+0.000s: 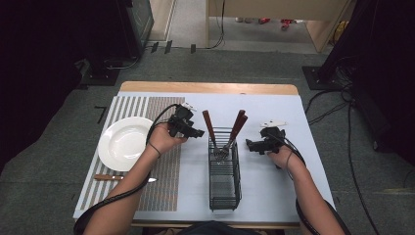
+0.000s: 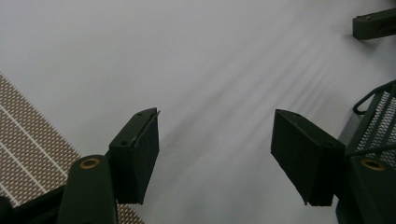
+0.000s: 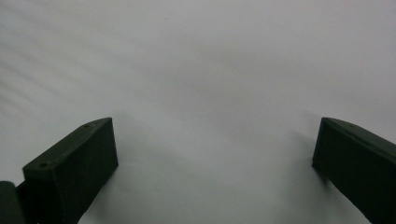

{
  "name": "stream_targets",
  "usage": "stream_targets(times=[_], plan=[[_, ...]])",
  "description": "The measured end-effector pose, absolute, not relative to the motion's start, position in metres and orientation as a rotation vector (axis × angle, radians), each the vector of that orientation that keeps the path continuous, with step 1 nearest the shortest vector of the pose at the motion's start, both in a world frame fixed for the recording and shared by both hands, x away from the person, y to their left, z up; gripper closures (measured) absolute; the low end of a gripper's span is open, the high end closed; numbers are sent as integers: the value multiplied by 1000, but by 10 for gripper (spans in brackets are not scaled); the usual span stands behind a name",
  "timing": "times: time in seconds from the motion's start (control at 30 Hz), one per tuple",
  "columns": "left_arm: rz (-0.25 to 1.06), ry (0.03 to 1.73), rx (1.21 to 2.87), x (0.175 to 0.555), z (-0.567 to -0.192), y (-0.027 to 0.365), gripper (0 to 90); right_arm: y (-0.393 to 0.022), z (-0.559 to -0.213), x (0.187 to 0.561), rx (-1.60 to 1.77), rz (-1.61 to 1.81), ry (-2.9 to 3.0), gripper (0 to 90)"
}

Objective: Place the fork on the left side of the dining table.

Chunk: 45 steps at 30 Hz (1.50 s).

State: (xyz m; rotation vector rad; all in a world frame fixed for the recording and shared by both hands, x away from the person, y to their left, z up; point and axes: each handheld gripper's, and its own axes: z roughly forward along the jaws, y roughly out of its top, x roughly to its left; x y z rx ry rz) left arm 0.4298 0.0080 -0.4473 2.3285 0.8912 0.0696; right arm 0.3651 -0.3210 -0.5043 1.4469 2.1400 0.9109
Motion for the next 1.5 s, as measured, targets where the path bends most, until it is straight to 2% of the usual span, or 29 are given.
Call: stream_targets(times=[0.6,0.8,1.5], plan=[[6,845,2289,426,-417,17,348,-321,-504,365,1448,911,2140,0],[11,801,2298,422,-407,19,403,-321,-504,365,1446,911,2140,0],[-2,737,2275,412,-374,22,500,-321,-504,365,1445,911,2139,0]])
